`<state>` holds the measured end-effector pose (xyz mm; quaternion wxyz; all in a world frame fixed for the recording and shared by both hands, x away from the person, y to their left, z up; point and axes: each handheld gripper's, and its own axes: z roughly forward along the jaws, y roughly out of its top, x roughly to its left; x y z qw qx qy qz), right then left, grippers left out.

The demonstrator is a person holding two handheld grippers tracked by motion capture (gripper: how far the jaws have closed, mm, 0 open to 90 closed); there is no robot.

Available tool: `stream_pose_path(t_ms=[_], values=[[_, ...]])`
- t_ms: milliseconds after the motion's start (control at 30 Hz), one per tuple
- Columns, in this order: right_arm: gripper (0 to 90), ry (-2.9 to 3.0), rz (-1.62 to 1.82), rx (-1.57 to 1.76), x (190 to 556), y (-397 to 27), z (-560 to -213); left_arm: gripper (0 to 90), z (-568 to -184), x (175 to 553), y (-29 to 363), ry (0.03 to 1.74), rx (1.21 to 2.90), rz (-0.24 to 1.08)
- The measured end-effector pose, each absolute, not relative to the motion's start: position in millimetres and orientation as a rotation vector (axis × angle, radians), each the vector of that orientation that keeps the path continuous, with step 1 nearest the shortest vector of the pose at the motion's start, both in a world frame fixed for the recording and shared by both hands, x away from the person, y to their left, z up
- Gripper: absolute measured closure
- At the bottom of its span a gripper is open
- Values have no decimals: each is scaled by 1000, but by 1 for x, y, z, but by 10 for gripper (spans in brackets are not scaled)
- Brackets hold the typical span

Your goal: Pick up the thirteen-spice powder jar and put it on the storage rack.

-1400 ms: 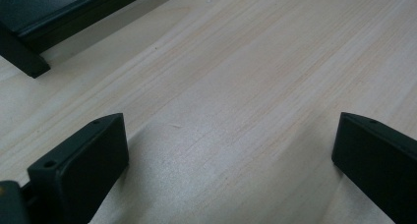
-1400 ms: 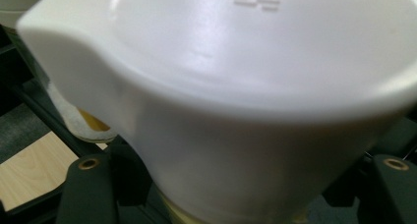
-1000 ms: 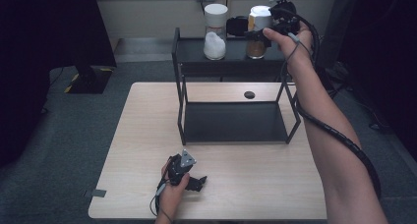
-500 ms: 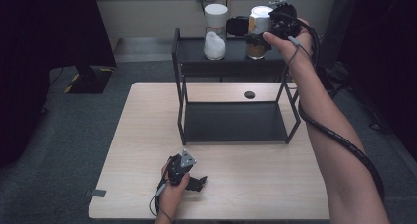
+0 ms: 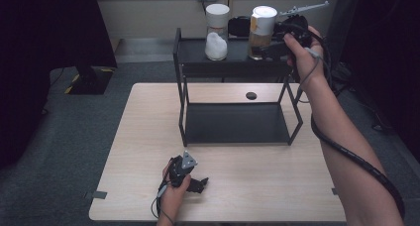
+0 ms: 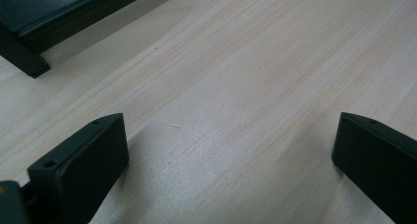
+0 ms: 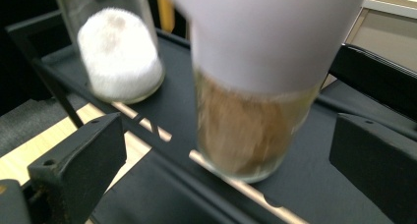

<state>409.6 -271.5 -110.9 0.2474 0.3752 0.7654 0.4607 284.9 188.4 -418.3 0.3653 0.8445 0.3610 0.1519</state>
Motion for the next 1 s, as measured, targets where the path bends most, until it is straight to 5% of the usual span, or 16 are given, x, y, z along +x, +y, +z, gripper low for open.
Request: stream_pose_path(t_ms=[1000], values=[[0,2165,1356,997,344,-280,-187,0,-419,285,188,928,2170,392]])
